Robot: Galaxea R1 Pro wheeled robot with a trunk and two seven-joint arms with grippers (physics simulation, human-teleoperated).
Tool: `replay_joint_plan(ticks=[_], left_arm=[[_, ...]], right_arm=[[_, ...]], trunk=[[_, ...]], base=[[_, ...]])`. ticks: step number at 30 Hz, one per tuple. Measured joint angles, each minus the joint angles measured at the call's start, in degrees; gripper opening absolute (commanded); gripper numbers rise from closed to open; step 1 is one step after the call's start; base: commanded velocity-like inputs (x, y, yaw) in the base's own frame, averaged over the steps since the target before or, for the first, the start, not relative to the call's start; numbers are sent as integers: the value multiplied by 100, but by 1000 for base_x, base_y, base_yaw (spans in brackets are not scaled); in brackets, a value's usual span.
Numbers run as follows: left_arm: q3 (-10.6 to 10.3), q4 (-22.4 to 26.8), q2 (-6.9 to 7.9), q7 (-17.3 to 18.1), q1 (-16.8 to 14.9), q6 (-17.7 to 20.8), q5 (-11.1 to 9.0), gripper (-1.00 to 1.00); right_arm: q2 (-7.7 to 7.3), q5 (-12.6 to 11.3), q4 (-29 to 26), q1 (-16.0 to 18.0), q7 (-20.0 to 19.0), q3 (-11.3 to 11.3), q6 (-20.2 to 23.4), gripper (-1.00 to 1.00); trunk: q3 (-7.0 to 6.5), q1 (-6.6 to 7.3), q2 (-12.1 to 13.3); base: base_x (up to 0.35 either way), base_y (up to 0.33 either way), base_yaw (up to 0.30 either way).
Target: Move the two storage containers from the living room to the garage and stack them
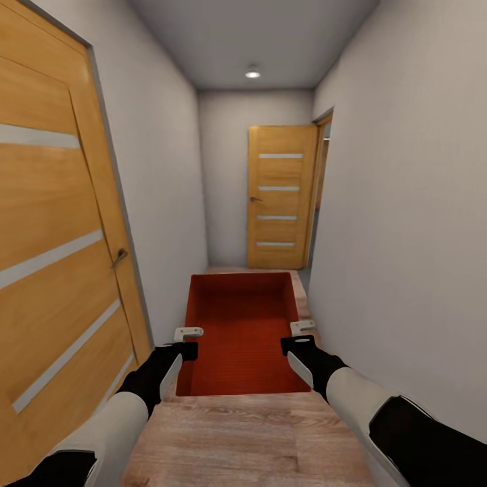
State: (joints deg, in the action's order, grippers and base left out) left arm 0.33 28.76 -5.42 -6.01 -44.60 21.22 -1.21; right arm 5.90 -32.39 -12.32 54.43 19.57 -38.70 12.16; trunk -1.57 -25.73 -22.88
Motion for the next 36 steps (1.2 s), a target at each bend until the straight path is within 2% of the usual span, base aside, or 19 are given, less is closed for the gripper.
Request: replay_joint_plan(ticks=[36], left_arm=[[0,0,0,0,0,0,0,-100]], right_arm=[[0,-2,0,0,0,-2,0,-100]], trunk=[[0,0,0]], base=[[322,0,0]])
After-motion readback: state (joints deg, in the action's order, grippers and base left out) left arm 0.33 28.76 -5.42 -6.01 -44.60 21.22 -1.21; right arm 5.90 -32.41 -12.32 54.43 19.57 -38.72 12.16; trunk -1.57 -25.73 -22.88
